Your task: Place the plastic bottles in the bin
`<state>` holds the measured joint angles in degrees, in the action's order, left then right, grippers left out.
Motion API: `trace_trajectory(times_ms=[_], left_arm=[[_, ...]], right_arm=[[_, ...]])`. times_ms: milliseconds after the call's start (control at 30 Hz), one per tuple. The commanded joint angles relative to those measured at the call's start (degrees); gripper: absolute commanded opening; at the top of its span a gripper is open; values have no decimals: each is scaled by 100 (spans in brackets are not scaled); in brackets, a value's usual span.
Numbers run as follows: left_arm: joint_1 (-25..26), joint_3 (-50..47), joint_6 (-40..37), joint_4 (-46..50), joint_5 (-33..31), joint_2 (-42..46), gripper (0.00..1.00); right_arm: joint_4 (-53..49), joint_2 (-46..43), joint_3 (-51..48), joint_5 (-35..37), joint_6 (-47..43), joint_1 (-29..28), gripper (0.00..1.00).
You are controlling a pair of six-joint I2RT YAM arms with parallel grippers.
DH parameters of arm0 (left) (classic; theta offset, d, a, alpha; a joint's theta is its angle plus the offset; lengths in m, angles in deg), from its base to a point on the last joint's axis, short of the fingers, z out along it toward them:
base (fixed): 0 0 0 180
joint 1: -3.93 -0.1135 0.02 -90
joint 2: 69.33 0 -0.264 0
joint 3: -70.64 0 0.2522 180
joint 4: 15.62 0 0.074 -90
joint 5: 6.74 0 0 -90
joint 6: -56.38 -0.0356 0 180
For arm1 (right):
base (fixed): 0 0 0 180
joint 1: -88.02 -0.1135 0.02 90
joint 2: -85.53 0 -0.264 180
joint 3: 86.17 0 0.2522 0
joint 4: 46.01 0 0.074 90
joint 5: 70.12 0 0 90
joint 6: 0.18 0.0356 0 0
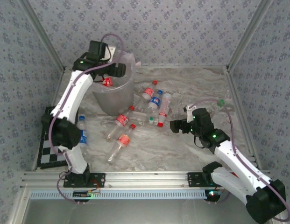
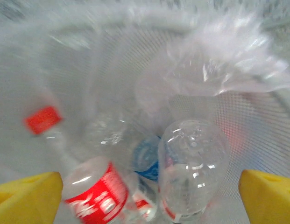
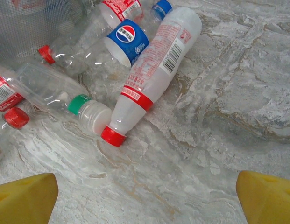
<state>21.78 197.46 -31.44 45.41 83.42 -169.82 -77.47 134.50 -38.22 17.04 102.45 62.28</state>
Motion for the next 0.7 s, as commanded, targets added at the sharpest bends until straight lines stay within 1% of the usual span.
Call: trace_trajectory(times_ms=[0,67,100,167,267,333,467,567,667], left_arm=[[-151,89,-60,368,-852,1027,97],[-229,-590,247,228,-1379,1730,97],[-279,-981,412,101,-1526,2058,97],[-464,-1851,866,-16,-1776,2745,95],[-764,-2951,1514,90,-2028,3452,94],[-961,-3647,2017,158,-1991,3809,92],[-991,-5195,2874,-59,-2085,4576,88],[-991,-6039,3271,-154,-2088,4904,85],[-1002,-6668,3395,-425,-2047,4894,82]], right_arm=[[200,111,237,-95,-41,-1,100],[320,190,196,-112,-16,3,100],[383,221,168,-125,-8,-2,100],[484,340,132,-145,-13,-7,100],[458,505,196,-141,-117,1,100],[480,584,223,-139,-202,6,100],[545,735,288,-196,-277,33,100],[548,781,305,-198,-303,26,100],[518,755,272,-199,-313,45,100]])
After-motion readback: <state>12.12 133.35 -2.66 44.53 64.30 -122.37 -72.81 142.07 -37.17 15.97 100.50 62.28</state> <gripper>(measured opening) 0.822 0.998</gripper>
